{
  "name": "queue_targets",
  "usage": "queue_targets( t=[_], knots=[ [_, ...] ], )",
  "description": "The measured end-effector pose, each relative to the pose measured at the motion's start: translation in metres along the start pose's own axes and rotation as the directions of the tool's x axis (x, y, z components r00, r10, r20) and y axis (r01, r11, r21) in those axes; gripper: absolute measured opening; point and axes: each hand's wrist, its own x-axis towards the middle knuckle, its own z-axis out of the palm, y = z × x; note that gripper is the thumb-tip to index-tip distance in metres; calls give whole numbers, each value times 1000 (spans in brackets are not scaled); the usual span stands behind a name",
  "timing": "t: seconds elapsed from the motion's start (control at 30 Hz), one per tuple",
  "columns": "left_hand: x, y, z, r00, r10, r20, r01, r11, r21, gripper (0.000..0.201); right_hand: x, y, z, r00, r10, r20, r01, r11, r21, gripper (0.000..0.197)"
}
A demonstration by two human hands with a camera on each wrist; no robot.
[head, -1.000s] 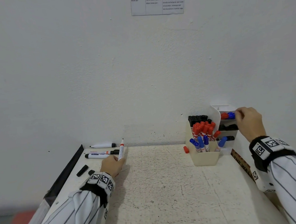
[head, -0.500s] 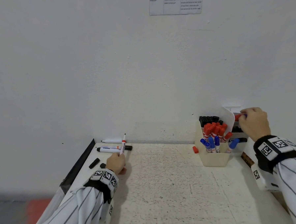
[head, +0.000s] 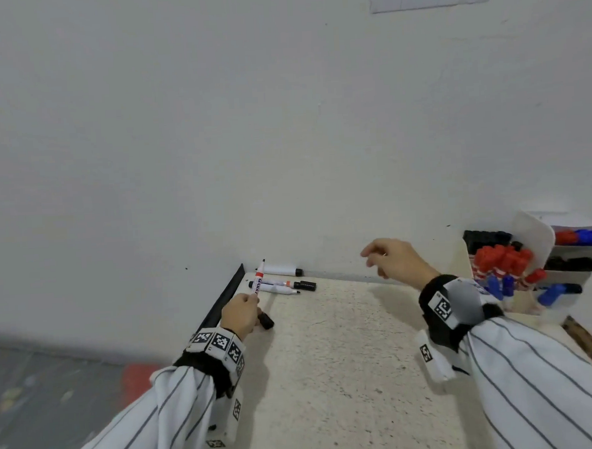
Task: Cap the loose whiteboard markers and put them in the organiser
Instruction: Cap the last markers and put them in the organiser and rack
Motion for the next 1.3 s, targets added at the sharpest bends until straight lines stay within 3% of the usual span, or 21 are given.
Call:
queue_targets(
  t=[0.07, 0.13, 0.2, 0.27, 0.43, 0.53, 0.63, 0.73, 0.83, 1.0, 1.03, 1.1, 1.17, 1.2, 1.3],
  knots=[
    [0, -5, -11, 1000, 2, -13, -2, 1000, 10, 24, 7, -8, 44, 962, 29, 270, -23, 999, -28, 18],
    [-1, -9, -19, 1000, -3, -9, 3, 1000, 19, 21, 13, -18, 83, 892, 34, 451, 10, 995, -95, 29],
    [1, -12, -25, 1000, -16, -11, 16, 1000, 9, 18, 16, -27, 115, 822, 27, 569, 114, 971, -211, 43],
    [2, -14, -29, 999, -38, -18, 37, 999, -32, 18, 16, -35, 140, 785, -4, 620, 228, 932, -282, 51],
    [3, -17, -36, 996, -91, -20, 88, 987, -132, 16, 10, -48, 165, 792, -30, 610, 319, 872, -371, 46],
    [4, -20, -38, 994, -99, -37, 93, 986, -136, 16, 11, -48, 166, 833, -90, 546, 325, 878, -351, 28],
    [4, -23, -39, 994, -99, -43, 94, 989, -114, 14, 18, -44, 167, 839, -84, 538, 309, 886, -344, 7],
    [4, -25, -39, 994, -106, -38, 101, 988, -115, 15, 31, -36, 165, 884, -25, 466, 251, 867, -431, 21],
    [4, -27, -40, 992, -120, -38, 115, 987, -113, 19, 40, -25, 151, 949, 24, 313, 148, 846, -513, 16],
    [6, -27, -37, 990, -136, -35, 133, 988, -80, 27, 46, -10, 142, 958, 225, 175, -45, 727, -685, 33],
    [6, -27, -37, 990, -136, -35, 133, 988, -75, 28, 44, -13, 145, 971, 196, 136, -42, 704, -709, 34],
    [6, -26, -34, 990, -133, -36, 130, 989, -69, 28, 42, -20, 152, 992, 14, 124, 76, 721, -689, 40],
    [5, -26, -32, 990, -132, -41, 129, 989, -70, 29, 38, -30, 166, 942, -128, 312, 289, 783, -551, 54],
    [4, -26, -32, 991, -130, -43, 127, 989, -72, 29, 36, -36, 174, 892, -122, 436, 333, 829, -449, 61],
    [2, -26, -31, 991, -122, -49, 118, 990, -73, 28, 29, -49, 188, 778, -12, 629, 320, 868, -380, 70]
  ],
)
